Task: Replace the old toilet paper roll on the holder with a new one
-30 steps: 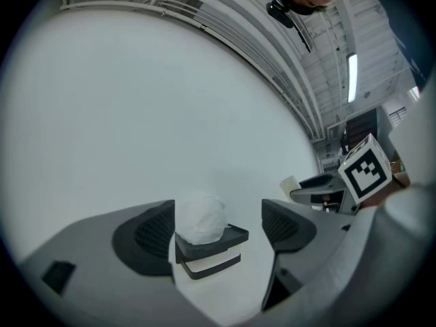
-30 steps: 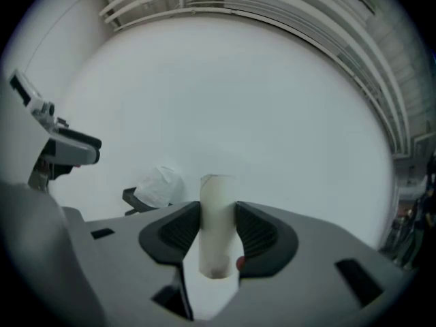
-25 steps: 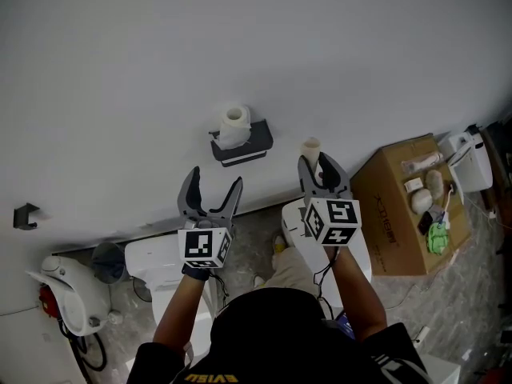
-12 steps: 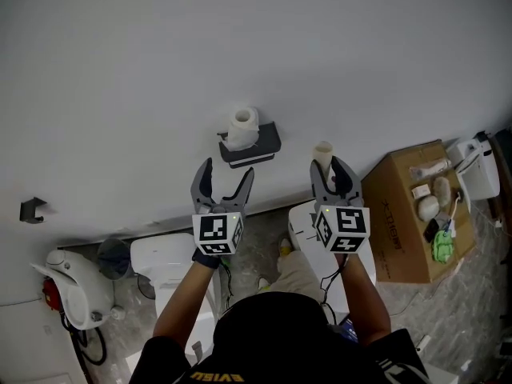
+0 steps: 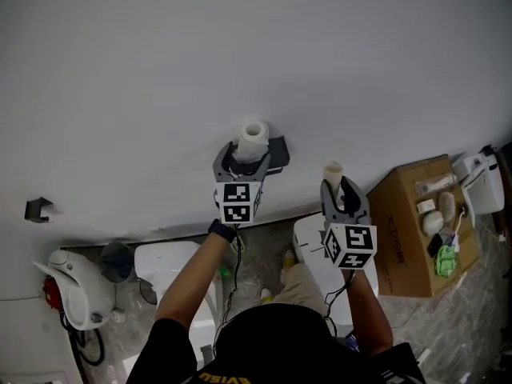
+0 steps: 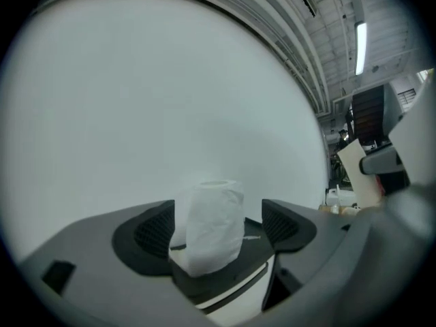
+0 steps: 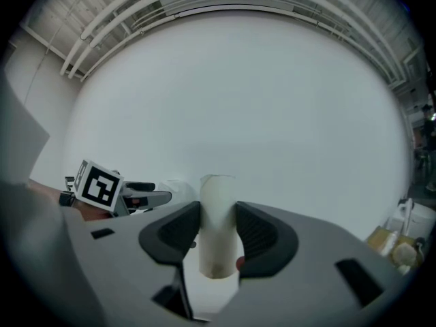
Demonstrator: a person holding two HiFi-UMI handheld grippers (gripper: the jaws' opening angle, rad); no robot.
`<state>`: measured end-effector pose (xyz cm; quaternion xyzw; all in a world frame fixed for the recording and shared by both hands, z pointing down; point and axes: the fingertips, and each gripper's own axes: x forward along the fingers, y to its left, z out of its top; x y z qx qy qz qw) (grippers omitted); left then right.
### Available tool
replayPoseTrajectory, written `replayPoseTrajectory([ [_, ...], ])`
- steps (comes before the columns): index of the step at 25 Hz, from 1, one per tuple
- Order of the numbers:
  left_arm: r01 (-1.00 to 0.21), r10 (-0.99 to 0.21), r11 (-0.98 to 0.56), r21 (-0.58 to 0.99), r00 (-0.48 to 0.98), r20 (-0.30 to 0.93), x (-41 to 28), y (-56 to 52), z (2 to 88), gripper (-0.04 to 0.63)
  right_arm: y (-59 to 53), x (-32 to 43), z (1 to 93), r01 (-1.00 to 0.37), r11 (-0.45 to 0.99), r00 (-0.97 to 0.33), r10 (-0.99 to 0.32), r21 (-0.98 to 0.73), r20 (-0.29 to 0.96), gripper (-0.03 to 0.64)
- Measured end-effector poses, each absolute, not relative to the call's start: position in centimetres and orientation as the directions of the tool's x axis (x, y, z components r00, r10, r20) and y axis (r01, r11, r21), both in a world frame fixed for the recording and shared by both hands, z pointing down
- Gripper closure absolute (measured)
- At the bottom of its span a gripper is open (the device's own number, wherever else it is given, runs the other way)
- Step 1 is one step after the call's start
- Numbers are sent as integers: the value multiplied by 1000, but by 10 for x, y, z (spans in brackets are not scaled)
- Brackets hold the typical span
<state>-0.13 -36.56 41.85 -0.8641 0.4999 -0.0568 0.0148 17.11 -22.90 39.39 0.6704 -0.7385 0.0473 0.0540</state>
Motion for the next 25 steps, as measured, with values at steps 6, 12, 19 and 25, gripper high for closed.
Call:
replayPoseTrajectory([
  [6,-856,-860,-511,-84,507,66,9,-392,407,189,-227,179,394,-996,90,-89,-985,-5,144,448],
  [12,-856,-859,-511,-80,506,71,12,-400,408,189,-228,184,395,-997,80,-81,-986,-9,148,448],
  [19,-849,-853,-522,-87,517,73,17,-400,409,206,-229,178,396,-995,100,-103,-984,-25,144,448],
  [25,-859,-863,-505,-83,501,63,13,-401,408,318,-229,178,395,-995,101,-104,-984,-27,145,448],
])
